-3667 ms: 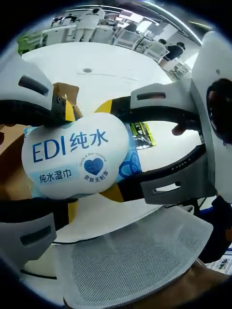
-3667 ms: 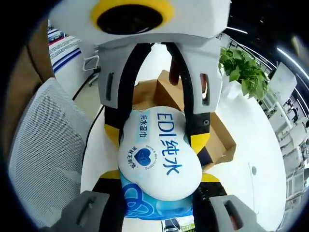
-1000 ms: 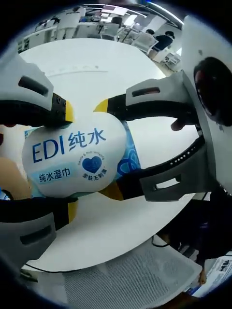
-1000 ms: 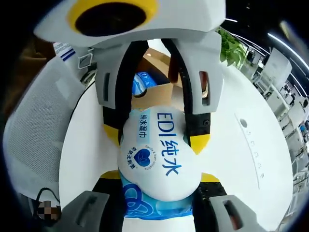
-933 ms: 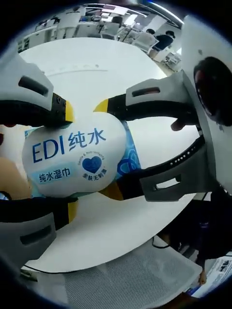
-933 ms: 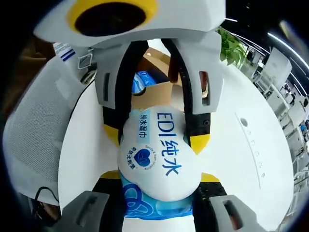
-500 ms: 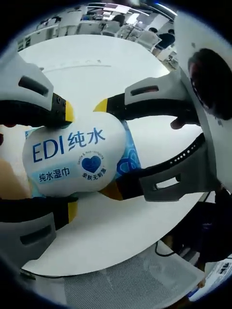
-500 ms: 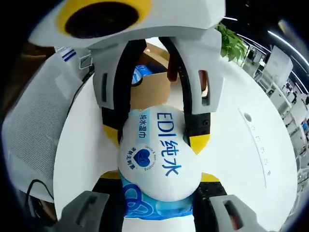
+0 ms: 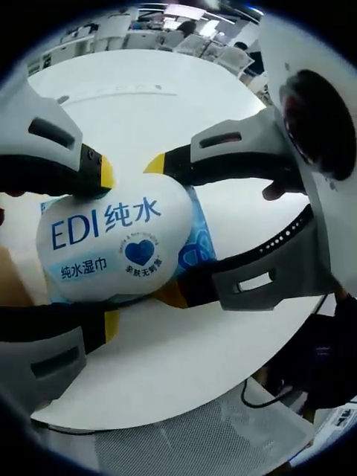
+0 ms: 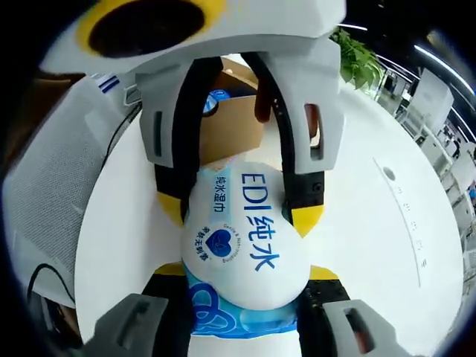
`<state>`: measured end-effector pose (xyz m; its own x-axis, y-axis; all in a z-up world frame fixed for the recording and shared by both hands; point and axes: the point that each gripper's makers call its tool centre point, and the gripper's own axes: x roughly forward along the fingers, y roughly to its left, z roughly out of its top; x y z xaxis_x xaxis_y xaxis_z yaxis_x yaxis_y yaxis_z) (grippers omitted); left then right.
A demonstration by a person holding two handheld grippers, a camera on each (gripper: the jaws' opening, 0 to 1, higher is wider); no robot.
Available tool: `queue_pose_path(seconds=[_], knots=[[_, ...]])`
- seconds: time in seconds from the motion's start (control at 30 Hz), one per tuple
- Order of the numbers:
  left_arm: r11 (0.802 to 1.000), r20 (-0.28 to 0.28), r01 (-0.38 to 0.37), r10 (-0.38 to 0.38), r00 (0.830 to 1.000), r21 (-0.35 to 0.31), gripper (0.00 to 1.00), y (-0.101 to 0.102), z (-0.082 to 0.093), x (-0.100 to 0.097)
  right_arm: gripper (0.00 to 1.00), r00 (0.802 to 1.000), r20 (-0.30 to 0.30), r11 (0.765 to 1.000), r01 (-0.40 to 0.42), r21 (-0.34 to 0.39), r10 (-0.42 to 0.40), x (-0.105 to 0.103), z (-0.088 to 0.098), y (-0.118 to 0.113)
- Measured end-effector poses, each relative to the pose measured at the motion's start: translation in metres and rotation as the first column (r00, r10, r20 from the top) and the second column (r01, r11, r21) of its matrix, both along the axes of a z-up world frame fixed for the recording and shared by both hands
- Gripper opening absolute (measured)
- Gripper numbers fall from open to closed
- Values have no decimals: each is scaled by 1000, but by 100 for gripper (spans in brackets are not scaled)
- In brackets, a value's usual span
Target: Operate the shoe box by opening the lid, removing the specified soft item, and placing it in the target area until the item is outside and the box remains undamaged.
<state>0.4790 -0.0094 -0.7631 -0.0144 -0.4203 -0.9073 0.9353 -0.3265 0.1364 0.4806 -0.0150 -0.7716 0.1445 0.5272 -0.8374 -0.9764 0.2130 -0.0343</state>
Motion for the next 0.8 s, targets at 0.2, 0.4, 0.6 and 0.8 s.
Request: queue_pose_path(seconds=[0.2, 0.4, 0.6, 0.8], knots=[[1000, -5, -15, 15, 1000, -5, 56, 0, -1, 1, 53, 1000, 1, 1000, -19, -11, 19, 1, -2, 0], [1000, -4, -30, 30, 1000, -11, 56, -1, -1, 2, 54, 999, 4, 999, -34, -20, 34, 2, -2, -1], [999, -3, -29, 29, 1000, -17, 56, -1, 0, 1, 55, 999, 6, 999, -32, -28, 32, 1, -3, -2], [1000, -1, -18, 18, 1000, -11, 56, 1, 2, 0, 56, 1000, 6, 998, -8, -60, 9, -2, -4, -2]])
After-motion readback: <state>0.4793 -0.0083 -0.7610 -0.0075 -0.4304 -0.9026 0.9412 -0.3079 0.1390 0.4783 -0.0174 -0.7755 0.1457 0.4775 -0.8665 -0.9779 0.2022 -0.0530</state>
